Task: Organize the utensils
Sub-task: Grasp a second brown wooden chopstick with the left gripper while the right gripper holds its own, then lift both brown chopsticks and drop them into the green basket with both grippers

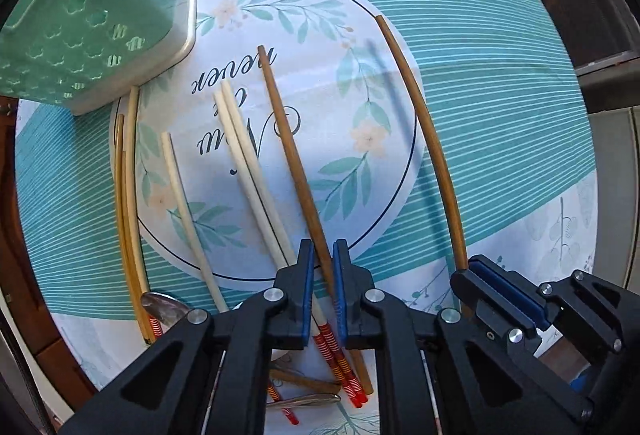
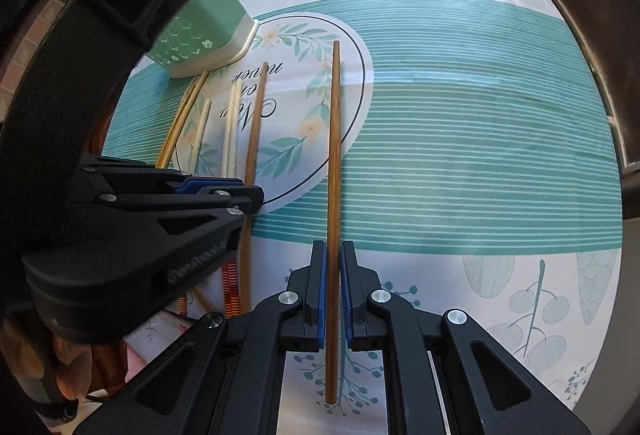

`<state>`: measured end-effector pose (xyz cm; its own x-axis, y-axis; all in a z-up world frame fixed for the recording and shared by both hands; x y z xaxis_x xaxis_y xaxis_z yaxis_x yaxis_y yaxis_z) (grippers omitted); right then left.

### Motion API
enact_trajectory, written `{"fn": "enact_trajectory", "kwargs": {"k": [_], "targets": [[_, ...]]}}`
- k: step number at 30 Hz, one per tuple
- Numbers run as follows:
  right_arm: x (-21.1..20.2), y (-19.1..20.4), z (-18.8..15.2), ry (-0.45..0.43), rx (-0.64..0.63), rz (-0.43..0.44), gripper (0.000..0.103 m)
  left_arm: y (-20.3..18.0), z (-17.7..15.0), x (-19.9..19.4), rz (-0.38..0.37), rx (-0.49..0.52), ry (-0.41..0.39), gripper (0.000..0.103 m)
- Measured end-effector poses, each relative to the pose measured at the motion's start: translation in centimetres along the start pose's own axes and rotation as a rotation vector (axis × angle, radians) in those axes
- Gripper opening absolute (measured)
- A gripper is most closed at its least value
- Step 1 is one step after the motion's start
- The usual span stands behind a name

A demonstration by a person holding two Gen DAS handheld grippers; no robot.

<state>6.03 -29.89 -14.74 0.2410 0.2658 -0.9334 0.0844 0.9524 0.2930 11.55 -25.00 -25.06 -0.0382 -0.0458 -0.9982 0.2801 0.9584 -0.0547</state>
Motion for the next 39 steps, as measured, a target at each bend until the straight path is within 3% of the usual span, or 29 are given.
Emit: {"fn": "enact_trajectory", "kwargs": {"k": [1,10,15,27,33,39], "targets": [[-0.2,-0.2,-0.1,-0.002,0.01,0.009,0.007,0.3,-0.2,0.0,-0.043,-0.011,-0.004,0.005],[-0.7,-1.0,0.0,-0.017,0.062,0.093,0.007,1.6,-0.7,-1.4,-0.189,-0.079,-0.081,0.004],[-1.3,-0.7,-0.1,-0.041,0.054,0.128,0.007,2.5,-1.5,-3.8,-0.23,-0.065,-0.163,0.004],[-1.3,3.1,-0.2,-0.191,-0.153,0.235,0.007,3.9,-5.9,-8.3,-0.308,0.014,-0.311,0.004],[-3.1,4.7,-1.0,-0.282,-0.238,0.22,0.007,5.8,-6.4,-11.2,-0.321,0.046,-0.391,0.004],[-5.6,6.3,-0.9,-0.375,-0.314,0.147,0.006,7.4,-6.2,-13.9,-0.305,0.06,-0.445,0.004]]}}
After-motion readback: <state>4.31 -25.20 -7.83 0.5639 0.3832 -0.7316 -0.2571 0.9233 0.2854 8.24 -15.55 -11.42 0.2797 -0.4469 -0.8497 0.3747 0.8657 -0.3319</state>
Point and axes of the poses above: each gripper's, at about its wrist camera, not at the fingertips, and x roughly the way its jaws point, y to its left, z to its top, the point moved 4 cm from there along x, roughly the way its jaws point, and after that the axes turned 2 degrees about -y, right-handed, at the moved point
